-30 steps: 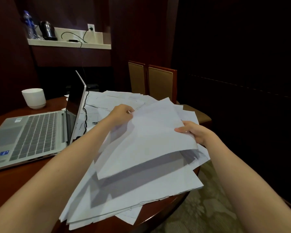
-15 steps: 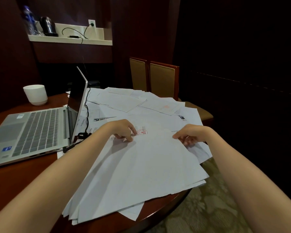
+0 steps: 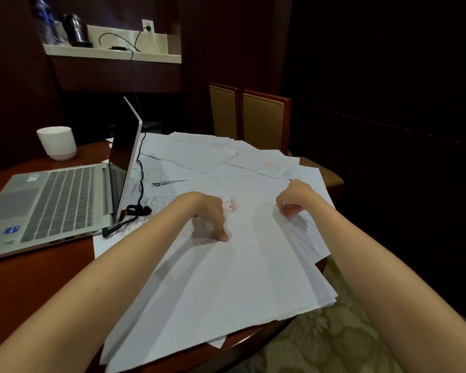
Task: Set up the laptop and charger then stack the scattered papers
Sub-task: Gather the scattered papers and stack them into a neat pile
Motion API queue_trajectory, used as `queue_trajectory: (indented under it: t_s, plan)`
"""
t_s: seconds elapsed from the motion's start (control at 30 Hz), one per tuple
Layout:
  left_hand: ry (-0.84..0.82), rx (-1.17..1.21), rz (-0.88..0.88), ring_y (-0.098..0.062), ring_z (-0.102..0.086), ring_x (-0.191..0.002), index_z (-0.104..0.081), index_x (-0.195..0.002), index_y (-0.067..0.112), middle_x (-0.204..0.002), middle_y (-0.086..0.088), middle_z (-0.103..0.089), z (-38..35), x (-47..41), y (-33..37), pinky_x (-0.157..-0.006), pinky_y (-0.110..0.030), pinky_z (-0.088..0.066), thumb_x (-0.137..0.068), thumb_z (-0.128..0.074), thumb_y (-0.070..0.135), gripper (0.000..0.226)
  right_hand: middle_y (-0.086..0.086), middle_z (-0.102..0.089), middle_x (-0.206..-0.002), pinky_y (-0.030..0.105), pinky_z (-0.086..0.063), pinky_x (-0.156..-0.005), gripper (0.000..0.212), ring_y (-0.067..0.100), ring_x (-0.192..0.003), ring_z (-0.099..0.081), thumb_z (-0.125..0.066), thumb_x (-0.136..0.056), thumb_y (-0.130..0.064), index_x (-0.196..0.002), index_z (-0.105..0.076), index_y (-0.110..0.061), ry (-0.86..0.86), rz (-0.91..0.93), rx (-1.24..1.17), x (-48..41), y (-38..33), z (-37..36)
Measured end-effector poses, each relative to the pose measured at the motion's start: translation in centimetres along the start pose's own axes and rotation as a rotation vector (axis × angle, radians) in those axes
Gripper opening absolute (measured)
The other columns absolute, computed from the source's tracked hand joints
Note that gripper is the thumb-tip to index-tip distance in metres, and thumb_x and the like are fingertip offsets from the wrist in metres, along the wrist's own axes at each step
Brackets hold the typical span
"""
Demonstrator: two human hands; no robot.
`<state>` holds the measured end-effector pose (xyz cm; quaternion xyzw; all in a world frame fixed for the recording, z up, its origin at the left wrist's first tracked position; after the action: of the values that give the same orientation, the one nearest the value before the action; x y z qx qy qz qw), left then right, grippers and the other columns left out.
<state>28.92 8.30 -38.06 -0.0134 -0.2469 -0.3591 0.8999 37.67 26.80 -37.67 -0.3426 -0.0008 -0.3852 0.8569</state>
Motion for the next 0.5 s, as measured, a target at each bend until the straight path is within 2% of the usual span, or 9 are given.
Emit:
queue_trajectory:
  t_s: [0.03, 0.07, 0.17, 0.23, 0.33, 0.37, 0.43, 0.5]
  plan:
    - [0.016, -0.001, -0.022, -0.022, -0.048, -0.086, -0.049, -0.087, 0.013, -0.088, 0.001, -0.052, -0.1, 0.0, -0.1, -0.071, -0.027, -0.038, -0.073, -0.074, 0.040, 0.040, 0.009, -0.057, -0.063, 0.026, -0.048, -0.057, 0.012, 0.020, -0.050, -0.055, -0.059, -0.082, -0.006, -0.074, -0.052, -0.003, 0.066, 0.028, -0.006, -0.3, -0.1, -0.2]
    - [0.032, -0.001, -0.044, -0.022, -0.048, -0.083, -0.049, -0.082, 0.012, -0.083, 0.001, -0.051, -0.2, 0.2, -0.2, -0.067, -0.028, -0.035, -0.076, -0.073, 0.037, 0.035, 0.009, -0.054, -0.064, 0.027, -0.046, -0.059, 0.012, 0.022, -0.056, -0.054, -0.061, -0.082, -0.008, -0.078, -0.051, -0.003, 0.097, 0.050, -0.062, -0.6, -0.3, -0.5]
    - [0.085, 0.019, -0.113, -0.021, -0.049, -0.092, -0.056, -0.105, 0.010, -0.097, 0.001, -0.051, -0.5, 0.9, -0.7, -0.078, -0.029, -0.039, -0.083, -0.066, 0.026, 0.029, 0.012, -0.050, -0.071, 0.037, -0.049, -0.078, 0.018, 0.028, -0.076, -0.054, -0.063, -0.083, -0.008, -0.084, -0.046, -0.001, 0.086, 0.011, -0.323, -1.2, -0.5, -1.2]
    - [0.119, 0.055, -0.154, -0.021, -0.050, -0.099, -0.053, -0.117, 0.011, -0.103, 0.001, -0.050, -0.6, 1.1, -1.1, -0.086, -0.031, -0.040, -0.085, -0.064, 0.021, 0.035, 0.011, -0.047, -0.071, 0.038, -0.047, -0.079, 0.019, 0.027, -0.072, -0.051, -0.062, -0.085, -0.008, -0.083, -0.044, -0.002, 0.015, -0.042, -0.442, -0.8, -0.8, -1.4]
    - [0.138, 0.137, -0.237, -0.019, -0.051, -0.099, -0.053, -0.119, 0.018, -0.107, 0.001, -0.054, -0.9, 1.1, -1.7, -0.089, -0.028, -0.040, -0.086, -0.062, 0.015, 0.034, 0.010, -0.055, -0.078, 0.039, -0.048, -0.085, 0.016, 0.026, -0.069, -0.055, -0.063, -0.086, -0.011, -0.083, -0.050, -0.003, -0.125, -0.072, -0.438, 0.0, -1.7, -1.7]
    - [0.138, 0.163, -0.262, -0.017, -0.050, -0.098, -0.054, -0.117, 0.020, -0.106, 0.004, -0.054, -1.0, 1.1, -1.9, -0.088, -0.027, -0.039, -0.086, -0.061, 0.014, 0.032, 0.012, -0.060, -0.084, 0.039, -0.048, -0.089, 0.015, 0.028, -0.075, -0.060, -0.064, -0.085, -0.014, -0.090, -0.054, -0.004, -0.182, -0.071, -0.429, 0.2, -2.0, -1.8]
    - [0.128, 0.214, -0.293, -0.015, -0.049, -0.096, -0.052, -0.105, 0.027, -0.102, 0.007, -0.053, -1.0, 1.0, -2.2, -0.086, -0.025, -0.038, -0.086, -0.061, 0.012, 0.026, 0.012, -0.066, -0.101, 0.040, -0.048, -0.096, 0.026, 0.030, -0.095, -0.064, -0.066, -0.084, -0.021, -0.104, -0.060, -0.005, -0.269, -0.083, -0.352, 0.2, -2.4, -2.3]
    - [0.116, 0.231, -0.311, -0.015, -0.049, -0.094, -0.049, -0.099, 0.029, -0.098, 0.007, -0.053, -1.0, 1.2, -2.3, -0.082, -0.023, -0.037, -0.086, -0.061, 0.010, 0.026, 0.010, -0.065, -0.106, 0.040, -0.048, -0.096, 0.028, 0.029, -0.099, -0.062, -0.065, -0.085, -0.023, -0.107, -0.061, -0.006, -0.279, -0.063, -0.238, 0.4, -2.8, -2.6]
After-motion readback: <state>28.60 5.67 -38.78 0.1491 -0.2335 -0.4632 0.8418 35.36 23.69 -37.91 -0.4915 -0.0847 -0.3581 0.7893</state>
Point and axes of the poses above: each hand's wrist, its own x-axis away from the middle knuckle, its own z-axis out of the back of the hand, y = z × x, the point moved 2 cm from there along -x, towards the middle knuckle
